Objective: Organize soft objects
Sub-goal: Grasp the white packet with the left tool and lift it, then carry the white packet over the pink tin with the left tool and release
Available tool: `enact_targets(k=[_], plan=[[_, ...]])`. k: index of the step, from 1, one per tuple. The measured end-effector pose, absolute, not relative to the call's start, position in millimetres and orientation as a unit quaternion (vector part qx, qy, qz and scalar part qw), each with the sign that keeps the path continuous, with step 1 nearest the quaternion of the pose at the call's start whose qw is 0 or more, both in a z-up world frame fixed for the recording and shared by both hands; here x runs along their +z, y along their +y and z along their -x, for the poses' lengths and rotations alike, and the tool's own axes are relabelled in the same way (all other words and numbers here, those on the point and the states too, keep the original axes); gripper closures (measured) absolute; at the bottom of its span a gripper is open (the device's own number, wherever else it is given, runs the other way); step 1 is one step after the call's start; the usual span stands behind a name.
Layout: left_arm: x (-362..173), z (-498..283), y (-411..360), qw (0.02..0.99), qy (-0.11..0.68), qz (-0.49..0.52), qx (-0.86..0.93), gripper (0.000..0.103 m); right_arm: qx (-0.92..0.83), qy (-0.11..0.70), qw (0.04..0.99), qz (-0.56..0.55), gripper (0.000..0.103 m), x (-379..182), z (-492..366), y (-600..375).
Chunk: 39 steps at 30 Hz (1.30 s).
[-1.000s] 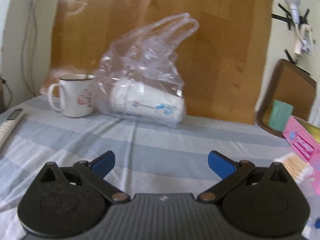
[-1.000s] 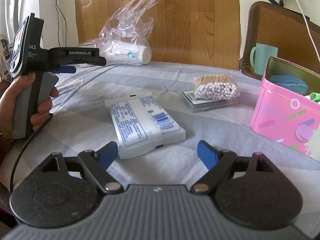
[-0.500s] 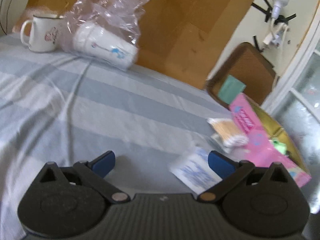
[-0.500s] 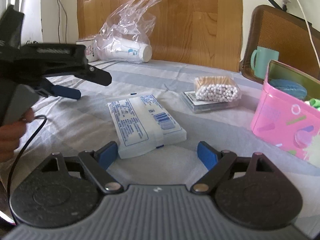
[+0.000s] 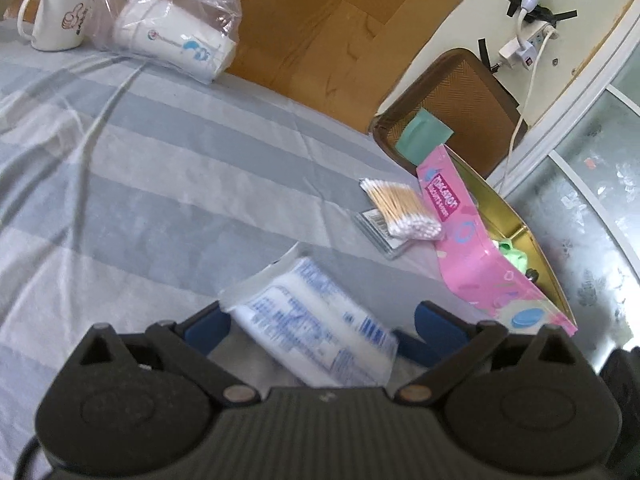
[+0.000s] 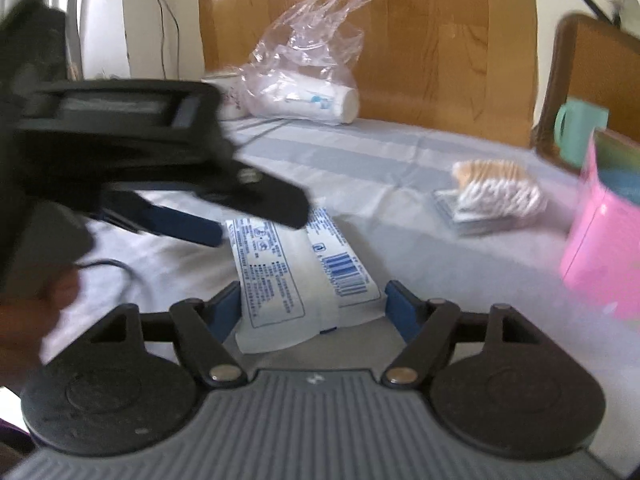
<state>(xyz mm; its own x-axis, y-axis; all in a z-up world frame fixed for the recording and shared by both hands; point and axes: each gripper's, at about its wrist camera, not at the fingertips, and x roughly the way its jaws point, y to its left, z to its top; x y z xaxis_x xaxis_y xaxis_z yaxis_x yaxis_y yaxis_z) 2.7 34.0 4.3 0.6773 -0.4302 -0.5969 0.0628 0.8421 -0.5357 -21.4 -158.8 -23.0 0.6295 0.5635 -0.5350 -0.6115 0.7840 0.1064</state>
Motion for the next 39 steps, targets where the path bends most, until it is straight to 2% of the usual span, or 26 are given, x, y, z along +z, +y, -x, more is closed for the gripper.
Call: enact_targets(k=[2, 3, 4, 5, 7, 20, 27, 34, 36, 38, 39], plan=[[5.0, -2.3, 31.1, 0.885, 0.375, 0.240, -0.135, 0.014, 0.330, 0.287, 0.899, 0.005, 0.025, -20.7, 27.9, -162.6], [5.1, -2.6, 29.6, 0.884, 0.375, 0.242, -0.139, 0.022, 0.330, 0.285, 0.900, -0.007, 0.025, -19.8, 30.1, -164.0], [4.3, -4.4, 29.5, 0.876, 0.380, 0.253, -0.155, 0.035, 0.328, 0.280, 0.902, -0.012, 0.025, -18.6, 32.5, -164.6], [3.4, -6.5, 29.0, 0.868, 0.385, 0.264, -0.169, 0.041, 0.325, 0.272, 0.906, -0.014, 0.025, -16.5, 34.7, -166.2], [4.5, -7.9, 25.3, 0.862, 0.387, 0.270, -0.185, 0.043, 0.316, 0.257, 0.913, -0.011, 0.025, -11.9, 39.6, -166.7], [61.8, -30.4, -33.2, 0.883, 0.339, 0.211, -0.248, 0.043, 0.253, 0.152, 0.955, 0.010, 0.025, 16.2, 45.9, -203.1], [100.8, -58.4, -115.8, 0.882, 0.314, 0.154, -0.316, 0.042, 0.172, 0.099, 0.980, 0.002, 0.025, 34.9, 38.3, -256.9], [98.2, -93.1, -208.1, 0.868, 0.331, 0.112, -0.353, 0.042, 0.082, 0.089, 0.993, 0.002, 0.025, 27.3, 17.0, -316.2], [96.5, -100.1, -236.4, 0.866, 0.333, 0.089, -0.362, 0.037, 0.046, 0.093, 0.995, 0.000, 0.025, 21.2, 10.0, -335.2], [94.7, -101.2, -256.3, 0.870, 0.329, 0.063, -0.362, 0.024, 0.004, 0.096, 0.995, 0.003, 0.024, 15.3, 5.2, -350.7], [92.3, -101.2, -265.3, 0.876, 0.323, 0.051, -0.353, 0.023, -0.031, 0.100, 0.994, 0.009, 0.023, 10.3, 0.0, -357.7]])
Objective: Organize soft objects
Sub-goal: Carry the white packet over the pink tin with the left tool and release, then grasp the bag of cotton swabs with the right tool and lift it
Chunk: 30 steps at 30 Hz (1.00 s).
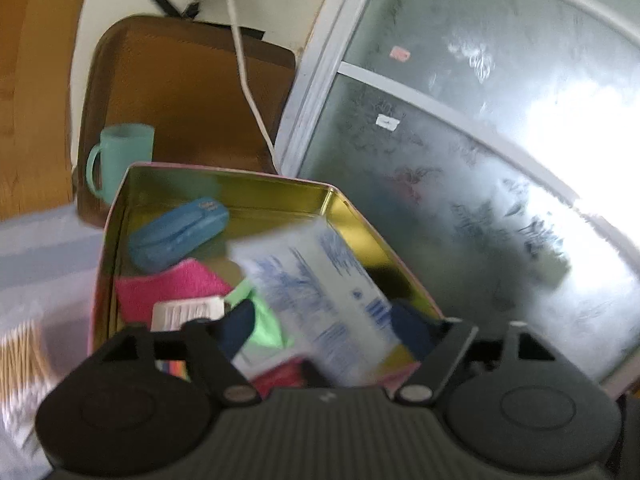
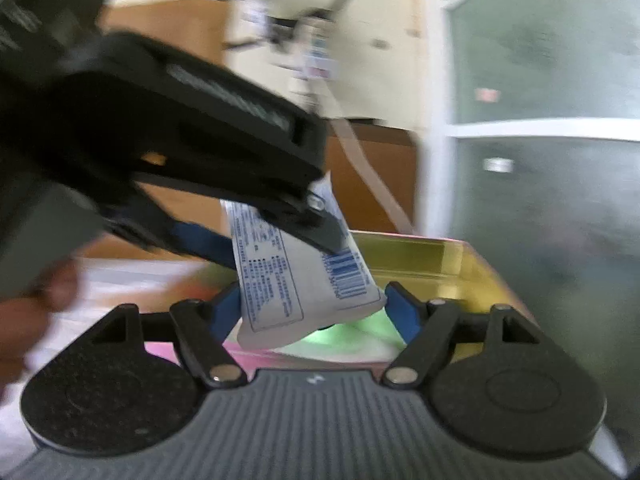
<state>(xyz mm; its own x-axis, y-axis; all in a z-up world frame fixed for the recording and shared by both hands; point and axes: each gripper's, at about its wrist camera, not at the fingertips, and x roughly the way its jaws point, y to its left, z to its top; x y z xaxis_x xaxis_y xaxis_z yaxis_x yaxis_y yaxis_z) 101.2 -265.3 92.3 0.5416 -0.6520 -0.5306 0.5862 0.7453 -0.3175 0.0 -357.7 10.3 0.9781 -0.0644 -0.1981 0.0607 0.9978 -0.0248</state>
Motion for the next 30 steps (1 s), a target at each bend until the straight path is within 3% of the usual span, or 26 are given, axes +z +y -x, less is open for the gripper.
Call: enact_targets(k=[8, 16, 21, 26, 30], plan=[[72.8, -101.6, -246.4, 0.894, 0.323, 0.050, -0.306, 0.021, -0.111, 0.101, 0.987, -0.048, 0.023, -8.1, 2.3, -395.6], [57.4, -89.8, -129.2, 0.919, 0.305, 0.119, -0.219, 0.016, -0.045, 0.065, 0.995, -0.056, 0.024, 4.3, 22.3, -356.5], [34.4, -85.8, -32.6, 0.930, 0.313, 0.161, -0.107, 0.016, 0.053, 0.075, 0.996, -0.005, 0.035, 9.4, 19.3, -292.3], [15.1, -73.4, 28.5, 0.940, 0.313, 0.140, -0.009, 0.016, 0.149, 0.109, 0.981, 0.064, 0.055, 5.1, 11.8, -221.6], [3.0, -68.3, 44.4, 0.950, 0.297, 0.086, 0.047, 0.014, 0.161, 0.131, 0.973, 0.106, 0.055, 4.5, -8.8, -186.1]])
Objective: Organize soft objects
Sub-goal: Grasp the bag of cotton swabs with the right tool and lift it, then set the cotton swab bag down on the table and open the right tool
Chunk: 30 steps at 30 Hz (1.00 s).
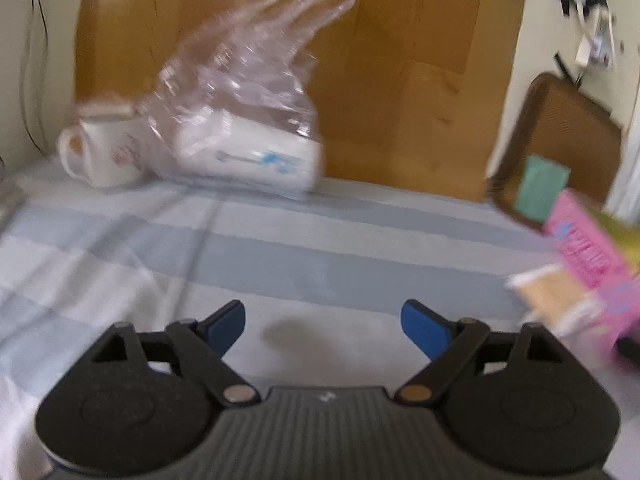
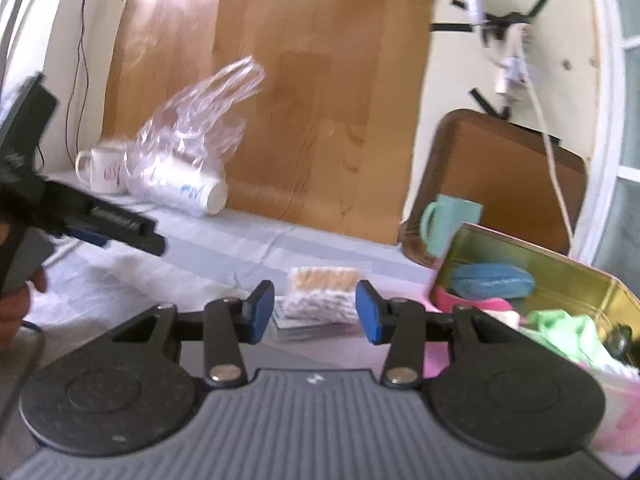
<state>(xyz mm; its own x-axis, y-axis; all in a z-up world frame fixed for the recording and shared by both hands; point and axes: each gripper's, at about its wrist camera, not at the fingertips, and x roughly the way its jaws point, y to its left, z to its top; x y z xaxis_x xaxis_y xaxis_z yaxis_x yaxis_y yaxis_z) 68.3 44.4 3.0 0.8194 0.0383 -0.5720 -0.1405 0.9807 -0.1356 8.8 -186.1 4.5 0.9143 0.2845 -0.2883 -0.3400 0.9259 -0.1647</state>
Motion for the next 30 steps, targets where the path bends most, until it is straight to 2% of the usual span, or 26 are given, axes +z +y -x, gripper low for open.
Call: enact_targets(k=[9, 11, 15, 18, 23, 30], plan=[[-2.3, -72.9, 48.1, 0.947, 0.303, 0.096, 0.034, 0.014, 0.110, 0.178, 0.963, 0.168, 0.052, -0.8, -68.2, -162.3], [-2.4, -70.2, 46.8, 0.947, 0.303, 0.098, 0.035, 0.014, 0.104, 0.187, 0.961, 0.176, 0.045, -6.3, -74.5, -159.0], [-2.5, -68.0, 44.6, 0.949, 0.298, 0.094, 0.031, 0.014, 0.094, 0.191, 0.961, 0.176, 0.043, -12.9, -79.7, -159.1], [-2.1, -68.6, 44.9, 0.950, 0.296, 0.092, 0.028, 0.013, 0.097, 0.192, 0.960, 0.180, 0.047, -14.7, -78.4, -159.2], [-1.8, -68.5, 46.5, 0.950, 0.295, 0.096, 0.027, 0.013, 0.100, 0.193, 0.963, 0.157, 0.061, -12.9, -75.2, -166.0], [-1.7, -68.2, 51.7, 0.949, 0.293, 0.113, 0.030, 0.011, 0.166, 0.159, 0.962, 0.146, 0.063, -3.7, -25.4, -162.4]])
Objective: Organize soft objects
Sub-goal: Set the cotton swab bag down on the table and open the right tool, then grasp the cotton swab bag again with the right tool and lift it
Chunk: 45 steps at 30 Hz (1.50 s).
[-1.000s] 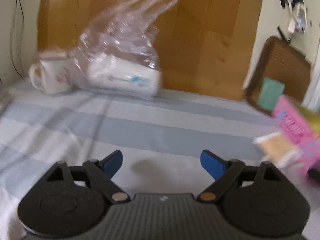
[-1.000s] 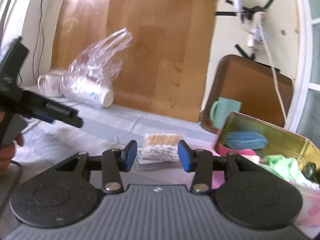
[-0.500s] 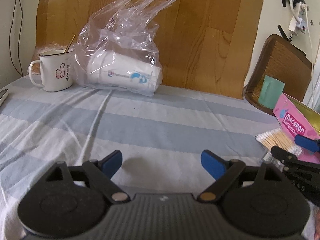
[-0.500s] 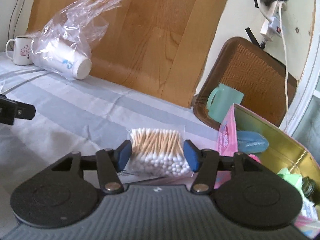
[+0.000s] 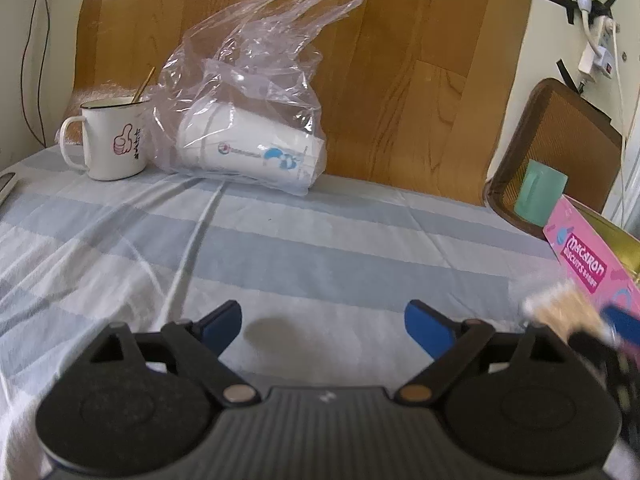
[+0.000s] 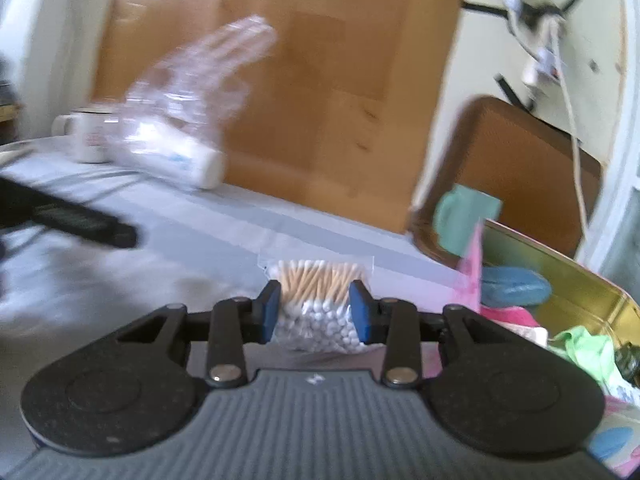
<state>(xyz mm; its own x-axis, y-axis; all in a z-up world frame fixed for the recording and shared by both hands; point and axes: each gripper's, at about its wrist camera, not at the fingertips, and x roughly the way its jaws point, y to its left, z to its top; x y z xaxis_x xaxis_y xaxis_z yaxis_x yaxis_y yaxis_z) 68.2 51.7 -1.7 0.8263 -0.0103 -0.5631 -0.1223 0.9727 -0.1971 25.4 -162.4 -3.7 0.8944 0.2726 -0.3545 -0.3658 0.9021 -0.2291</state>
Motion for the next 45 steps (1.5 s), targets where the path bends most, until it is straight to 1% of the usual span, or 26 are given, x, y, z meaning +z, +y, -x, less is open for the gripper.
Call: enact_targets(k=[3, 4, 5, 7, 8, 10, 11, 18, 22, 26, 28, 32, 39, 40, 45], plan=[[-2.0, -68.8, 53.7, 0.948, 0.295, 0.117, 0.028, 0.010, 0.224, 0.167, 0.945, 0.168, 0.062, -8.9, 4.2, -155.7], [-2.0, -68.9, 53.4, 0.948, 0.296, 0.116, 0.028, 0.010, 0.238, 0.169, 0.940, 0.179, 0.060, -12.7, 11.6, -153.9], [-1.9, -68.7, 52.8, 0.948, 0.296, 0.115, 0.027, 0.010, 0.251, 0.172, 0.933, 0.193, 0.055, -18.4, 19.7, -151.2], [-1.7, -68.1, 51.5, 0.948, 0.295, 0.111, 0.026, 0.008, 0.249, 0.160, 0.927, 0.228, 0.051, -29.6, 33.1, -146.3], [-1.6, -67.3, 50.7, 0.949, 0.294, 0.110, 0.025, 0.007, 0.245, 0.151, 0.927, 0.241, 0.043, -31.0, 37.6, -144.2], [-1.1, -66.5, 49.7, 0.950, 0.293, 0.108, 0.023, 0.006, 0.250, 0.148, 0.925, 0.244, 0.034, -30.6, 38.3, -143.4], [-1.0, -66.7, 49.7, 0.950, 0.293, 0.107, 0.023, 0.006, 0.248, 0.150, 0.926, 0.243, 0.032, -30.3, 37.0, -143.1], [-0.6, -66.7, 49.4, 0.950, 0.293, 0.107, 0.021, 0.005, 0.240, 0.152, 0.936, 0.207, 0.029, -25.5, 33.8, -150.8], [-0.5, -66.6, 48.6, 0.950, 0.293, 0.106, 0.021, 0.004, 0.238, 0.148, 0.945, 0.171, 0.025, -23.3, 32.9, -159.9], [-0.6, -66.9, 47.4, 0.950, 0.293, 0.104, 0.020, 0.004, 0.242, 0.154, 0.949, 0.130, 0.024, -20.7, 28.6, -169.0], [-0.6, -67.0, 47.4, 0.950, 0.294, 0.103, 0.019, 0.004, 0.245, 0.162, 0.949, 0.112, 0.023, -19.9, 25.7, -172.5], [-0.2, -66.8, 46.3, 0.951, 0.293, 0.101, 0.016, 0.004, 0.253, 0.178, 0.947, 0.082, 0.016, -18.4, 19.5, -179.4], [0.8, -65.7, 41.9, 0.953, 0.291, 0.088, 0.004, 0.004, 0.276, 0.258, 0.924, 0.053, 0.015, -22.9, -4.3, -179.8], [0.9, -66.0, 41.6, 0.953, 0.291, 0.087, 0.003, 0.004, 0.277, 0.268, 0.921, 0.051, 0.013, -24.3, -6.4, -179.6], [0.8, -66.3, 40.5, 0.952, 0.293, 0.084, -0.007, 0.004, 0.279, 0.272, 0.919, 0.061, 0.012, -25.5, -2.8, -175.6]])
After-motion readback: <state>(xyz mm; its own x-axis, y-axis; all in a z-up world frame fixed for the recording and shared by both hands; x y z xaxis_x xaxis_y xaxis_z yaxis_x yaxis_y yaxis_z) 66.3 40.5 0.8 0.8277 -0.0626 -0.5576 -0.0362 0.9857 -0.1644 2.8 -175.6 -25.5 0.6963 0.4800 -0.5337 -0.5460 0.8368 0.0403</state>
